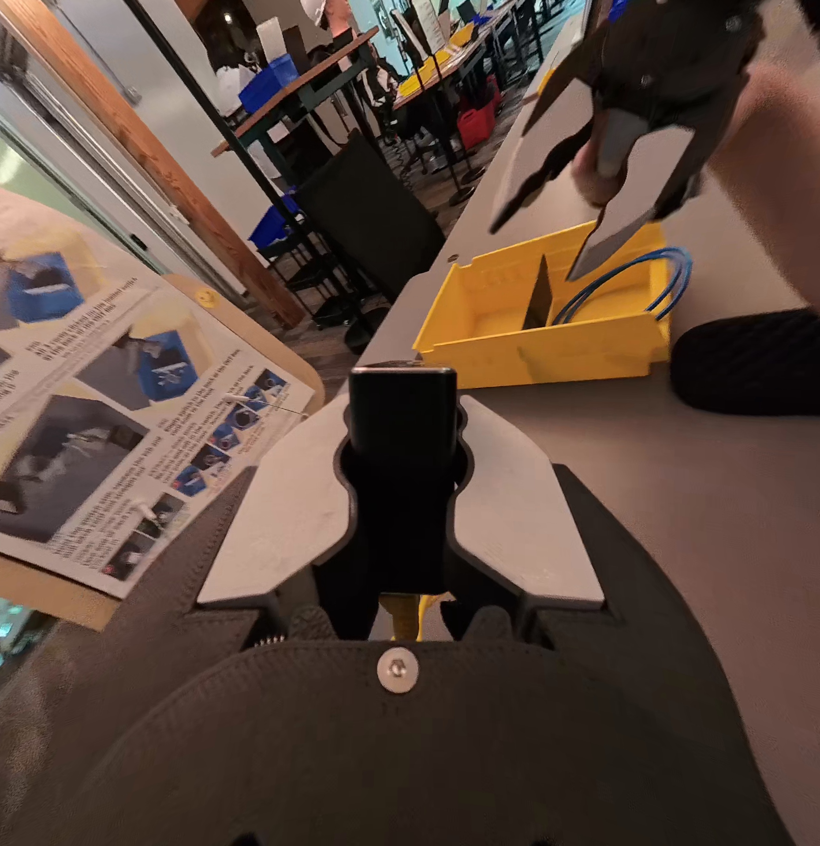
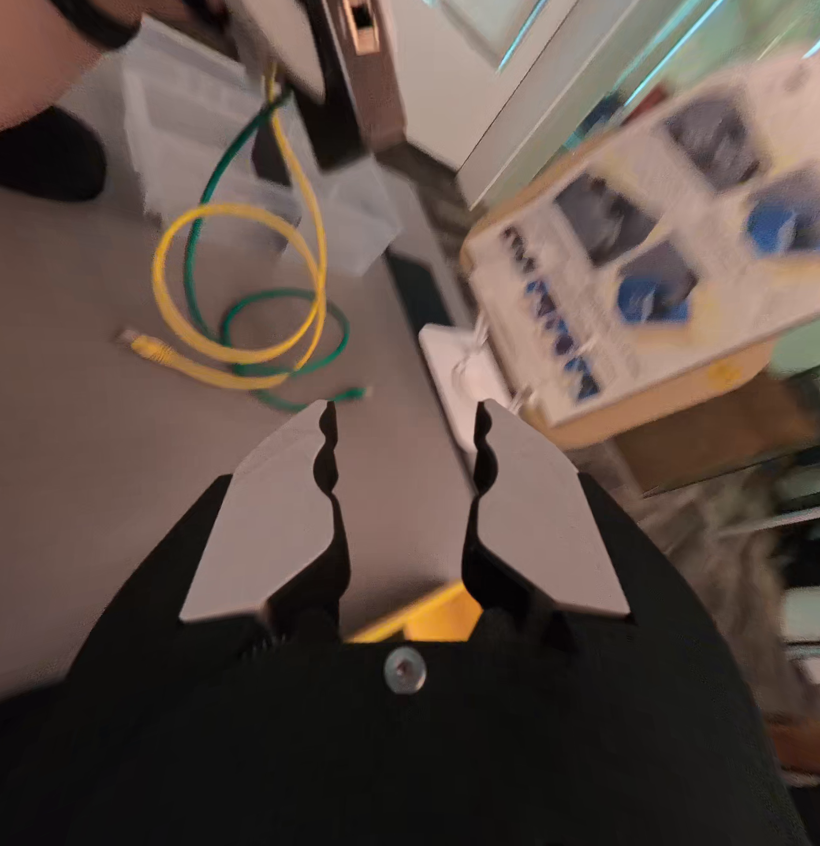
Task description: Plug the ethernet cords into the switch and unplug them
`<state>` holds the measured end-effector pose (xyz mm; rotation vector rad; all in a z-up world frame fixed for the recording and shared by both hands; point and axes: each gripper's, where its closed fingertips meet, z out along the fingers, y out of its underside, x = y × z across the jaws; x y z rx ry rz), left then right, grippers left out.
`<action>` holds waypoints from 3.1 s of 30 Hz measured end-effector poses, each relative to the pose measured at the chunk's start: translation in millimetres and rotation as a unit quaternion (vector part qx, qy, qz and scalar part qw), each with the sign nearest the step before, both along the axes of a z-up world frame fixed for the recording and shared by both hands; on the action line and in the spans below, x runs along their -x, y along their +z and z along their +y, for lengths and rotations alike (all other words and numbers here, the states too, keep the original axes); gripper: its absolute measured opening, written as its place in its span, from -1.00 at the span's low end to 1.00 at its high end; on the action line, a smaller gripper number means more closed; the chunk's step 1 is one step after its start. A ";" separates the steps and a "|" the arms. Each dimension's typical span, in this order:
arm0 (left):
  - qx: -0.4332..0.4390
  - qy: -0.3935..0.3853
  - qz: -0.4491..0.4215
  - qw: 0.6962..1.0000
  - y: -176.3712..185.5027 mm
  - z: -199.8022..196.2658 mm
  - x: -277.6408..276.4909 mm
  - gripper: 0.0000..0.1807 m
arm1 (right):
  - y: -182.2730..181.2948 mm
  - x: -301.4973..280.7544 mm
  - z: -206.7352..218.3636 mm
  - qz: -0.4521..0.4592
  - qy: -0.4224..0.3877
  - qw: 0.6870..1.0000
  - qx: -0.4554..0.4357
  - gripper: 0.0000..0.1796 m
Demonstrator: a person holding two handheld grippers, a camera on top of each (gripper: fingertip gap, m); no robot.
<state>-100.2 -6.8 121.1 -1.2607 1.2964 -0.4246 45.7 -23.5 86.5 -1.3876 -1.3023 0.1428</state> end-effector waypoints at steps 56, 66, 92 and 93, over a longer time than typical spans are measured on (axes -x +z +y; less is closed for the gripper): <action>0.208 -0.320 -0.346 0.857 39.6 -31.9 -2.9 -0.61 | 37.5 160.5 -14.5 0.478 0.200 0.812 0.270 -0.59; 0.324 -0.278 -0.236 0.873 54.9 -20.9 53.0 -0.61 | -63.1 96.7 95.1 0.193 -0.055 0.973 0.113 -0.47; 0.320 -0.179 -0.119 0.923 -30.8 19.8 -17.5 -0.25 | -64.3 158.8 18.8 0.310 0.171 0.721 0.596 -0.62; 0.265 -0.170 -0.130 0.940 -23.7 21.2 -13.1 -0.22 | -65.0 153.0 25.2 0.332 0.165 0.688 0.624 -0.62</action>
